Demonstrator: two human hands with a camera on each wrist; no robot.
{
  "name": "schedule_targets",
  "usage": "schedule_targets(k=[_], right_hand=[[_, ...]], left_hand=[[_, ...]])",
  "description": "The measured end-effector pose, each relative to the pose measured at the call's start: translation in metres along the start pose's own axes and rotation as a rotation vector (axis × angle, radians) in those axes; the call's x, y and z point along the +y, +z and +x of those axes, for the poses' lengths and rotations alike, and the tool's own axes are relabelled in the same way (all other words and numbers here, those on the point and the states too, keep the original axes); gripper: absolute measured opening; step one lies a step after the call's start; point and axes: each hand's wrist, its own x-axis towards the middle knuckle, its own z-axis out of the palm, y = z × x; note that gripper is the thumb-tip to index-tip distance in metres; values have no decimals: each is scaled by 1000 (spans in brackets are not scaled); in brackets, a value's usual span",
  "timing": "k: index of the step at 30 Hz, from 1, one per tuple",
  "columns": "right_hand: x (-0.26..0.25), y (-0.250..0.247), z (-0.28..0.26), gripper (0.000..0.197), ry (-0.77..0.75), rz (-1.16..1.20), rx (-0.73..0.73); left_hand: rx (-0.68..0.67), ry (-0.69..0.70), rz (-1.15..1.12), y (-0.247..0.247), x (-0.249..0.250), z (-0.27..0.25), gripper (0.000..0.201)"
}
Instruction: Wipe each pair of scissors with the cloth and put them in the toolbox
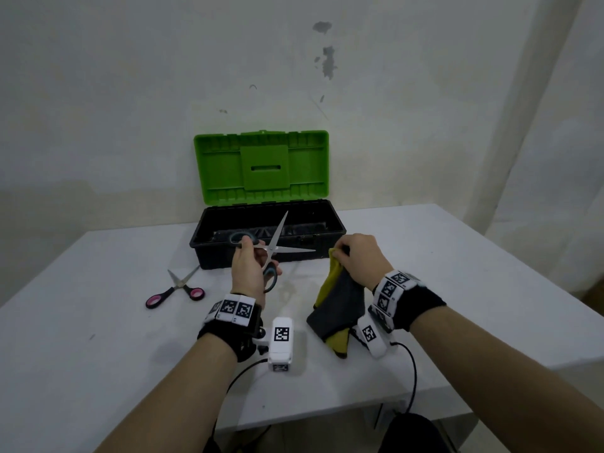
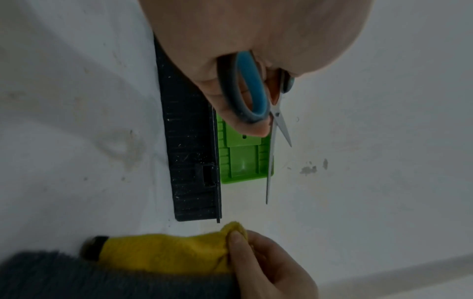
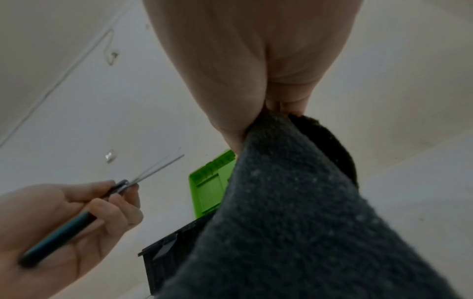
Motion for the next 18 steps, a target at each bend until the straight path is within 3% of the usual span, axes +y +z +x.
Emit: schedule_targets(k=[3, 7, 11, 14, 18], right_hand=[[3, 11, 4, 24, 28, 25, -68], [5, 15, -1, 54, 10, 20, -301], [-10, 9, -11, 40, -22, 84, -285], [-33, 3, -19, 42, 1, 386, -356], [-50, 6, -20, 23, 49, 604, -375]], left_hand=[[-9, -24, 0, 4, -9, 0, 35], [-7, -37, 17, 8, -15, 3, 36], [31, -48, 50, 14, -17, 11, 39], [12, -67, 82, 24, -18, 9, 38], [-71, -96, 6, 34, -18, 3, 40]])
